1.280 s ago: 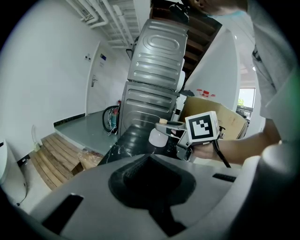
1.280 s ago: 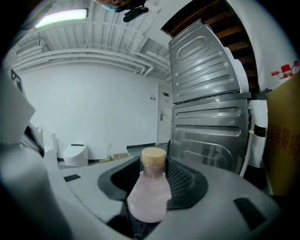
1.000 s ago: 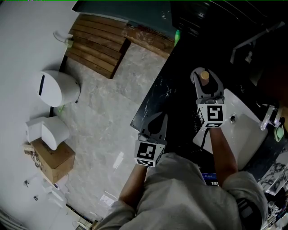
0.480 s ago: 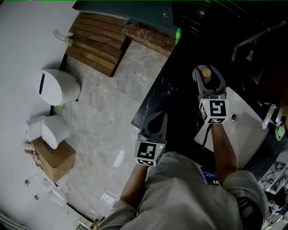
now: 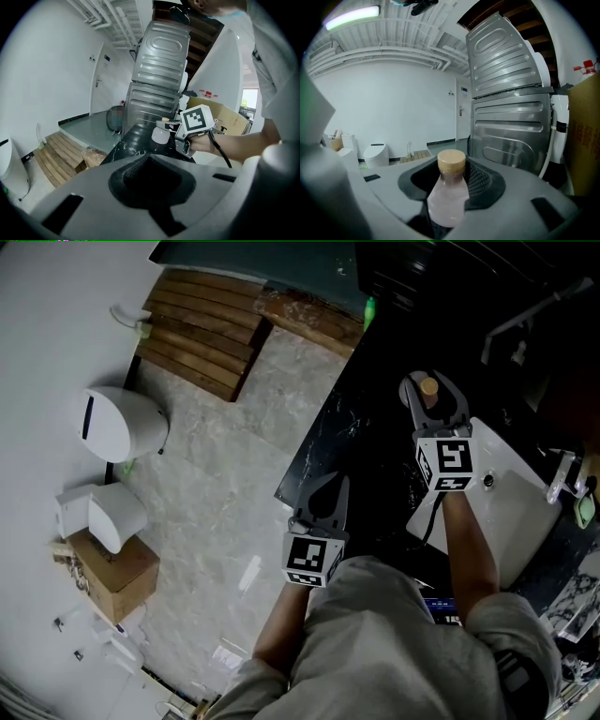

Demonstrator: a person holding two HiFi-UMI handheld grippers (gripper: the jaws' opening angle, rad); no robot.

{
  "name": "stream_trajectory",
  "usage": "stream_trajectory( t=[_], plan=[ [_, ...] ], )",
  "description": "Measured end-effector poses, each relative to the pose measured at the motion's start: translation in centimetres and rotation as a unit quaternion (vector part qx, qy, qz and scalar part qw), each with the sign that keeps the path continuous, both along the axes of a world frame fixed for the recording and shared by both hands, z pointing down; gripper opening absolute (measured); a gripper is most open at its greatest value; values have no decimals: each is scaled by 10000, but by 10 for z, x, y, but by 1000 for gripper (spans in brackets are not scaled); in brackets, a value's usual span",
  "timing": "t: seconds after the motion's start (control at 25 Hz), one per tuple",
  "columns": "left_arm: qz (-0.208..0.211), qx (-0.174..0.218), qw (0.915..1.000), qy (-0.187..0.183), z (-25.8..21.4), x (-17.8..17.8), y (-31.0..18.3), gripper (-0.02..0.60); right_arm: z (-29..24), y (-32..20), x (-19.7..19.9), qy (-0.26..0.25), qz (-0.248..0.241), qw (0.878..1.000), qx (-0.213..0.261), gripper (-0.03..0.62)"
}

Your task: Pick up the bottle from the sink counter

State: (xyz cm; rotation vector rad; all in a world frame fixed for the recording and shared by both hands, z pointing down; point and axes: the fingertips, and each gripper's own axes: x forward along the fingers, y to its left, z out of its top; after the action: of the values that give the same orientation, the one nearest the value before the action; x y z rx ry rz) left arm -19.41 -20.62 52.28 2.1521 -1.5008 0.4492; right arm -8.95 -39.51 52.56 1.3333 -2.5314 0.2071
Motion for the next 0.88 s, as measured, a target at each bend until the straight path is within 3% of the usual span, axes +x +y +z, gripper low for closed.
stream_trajectory(
  t=[0.52, 0.88],
  plan=[
    [1, -15, 10000, -64, -3, -1, 10, 12, -2, 2, 0, -47, -37, 9999, -93, 133],
    [214, 90, 9996, -142, -9, 19, 6, 12, -6, 12, 2, -270, -136, 9994, -183, 132]
  ],
)
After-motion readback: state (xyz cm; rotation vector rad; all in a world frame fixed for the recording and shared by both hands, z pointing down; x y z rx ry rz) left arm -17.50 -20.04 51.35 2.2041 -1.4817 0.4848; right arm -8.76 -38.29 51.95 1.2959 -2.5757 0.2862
